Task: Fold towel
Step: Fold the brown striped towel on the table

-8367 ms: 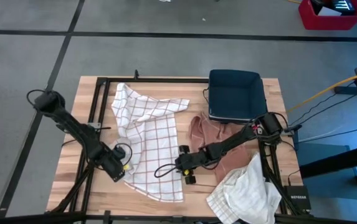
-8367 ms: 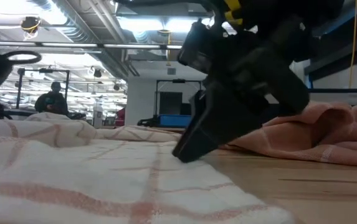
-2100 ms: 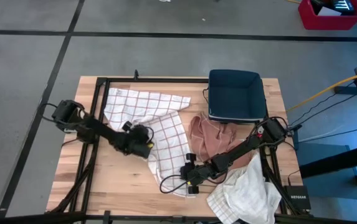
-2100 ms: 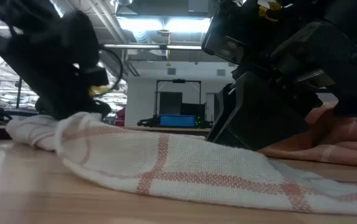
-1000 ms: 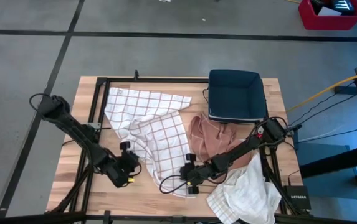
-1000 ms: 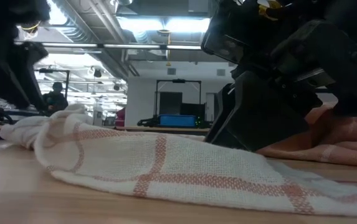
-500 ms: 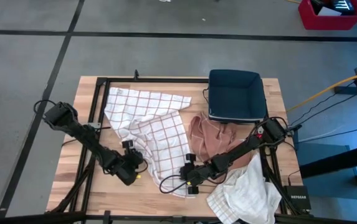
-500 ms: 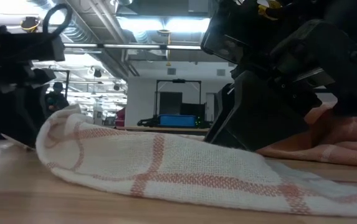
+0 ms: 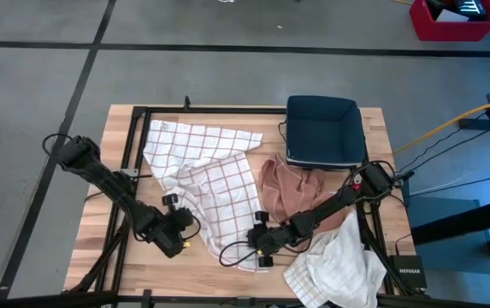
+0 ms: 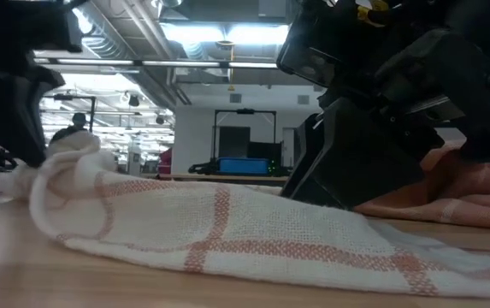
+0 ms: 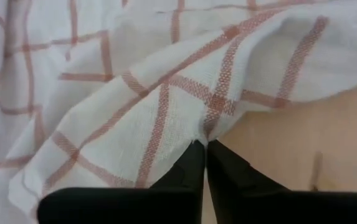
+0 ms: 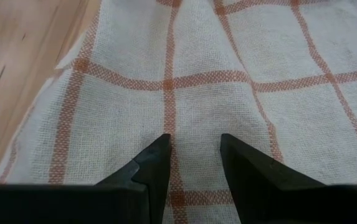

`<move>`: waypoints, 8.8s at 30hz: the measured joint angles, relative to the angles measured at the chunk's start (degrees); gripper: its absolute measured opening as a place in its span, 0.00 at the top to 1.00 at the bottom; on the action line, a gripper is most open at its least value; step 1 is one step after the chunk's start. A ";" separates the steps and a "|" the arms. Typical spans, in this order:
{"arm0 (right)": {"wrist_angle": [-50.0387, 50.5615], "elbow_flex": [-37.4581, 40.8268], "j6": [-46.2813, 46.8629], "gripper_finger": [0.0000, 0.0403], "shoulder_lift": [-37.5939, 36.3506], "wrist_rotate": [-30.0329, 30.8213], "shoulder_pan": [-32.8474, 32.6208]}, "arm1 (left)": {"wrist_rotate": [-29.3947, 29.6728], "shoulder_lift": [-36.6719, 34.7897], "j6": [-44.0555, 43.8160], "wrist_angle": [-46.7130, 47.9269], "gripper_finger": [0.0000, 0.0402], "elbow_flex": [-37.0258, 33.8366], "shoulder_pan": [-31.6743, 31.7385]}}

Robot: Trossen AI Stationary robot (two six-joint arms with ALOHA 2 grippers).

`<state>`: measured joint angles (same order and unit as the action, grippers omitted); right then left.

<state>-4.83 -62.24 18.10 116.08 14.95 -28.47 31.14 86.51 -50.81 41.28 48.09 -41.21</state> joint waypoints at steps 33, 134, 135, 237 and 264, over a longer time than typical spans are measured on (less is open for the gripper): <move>1.88 0.04 -0.03 0.64 -1.04 -3.05 0.05 | -34.34 9.94 -15.50 -0.09 0.99 14.09 -15.18; 21.60 -17.88 -35.78 0.64 1.36 -0.35 57.18 | 5.39 -3.09 -21.09 -20.32 0.64 -14.28 2.14; 23.36 -18.88 -35.04 0.64 1.23 -0.73 57.20 | 5.37 -3.12 -20.84 -20.23 0.64 -14.31 2.16; 12.29 2.02 6.10 0.64 -4.43 -0.43 16.44 | -29.34 -15.77 56.54 -11.72 0.64 3.45 67.57; -0.23 -9.90 -14.06 0.64 -1.75 0.41 19.51 | -25.04 -33.76 -15.18 -9.96 0.64 -31.87 10.30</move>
<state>-5.06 -72.13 4.04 114.33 15.36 -8.96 6.10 52.75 -65.98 31.33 16.23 -30.91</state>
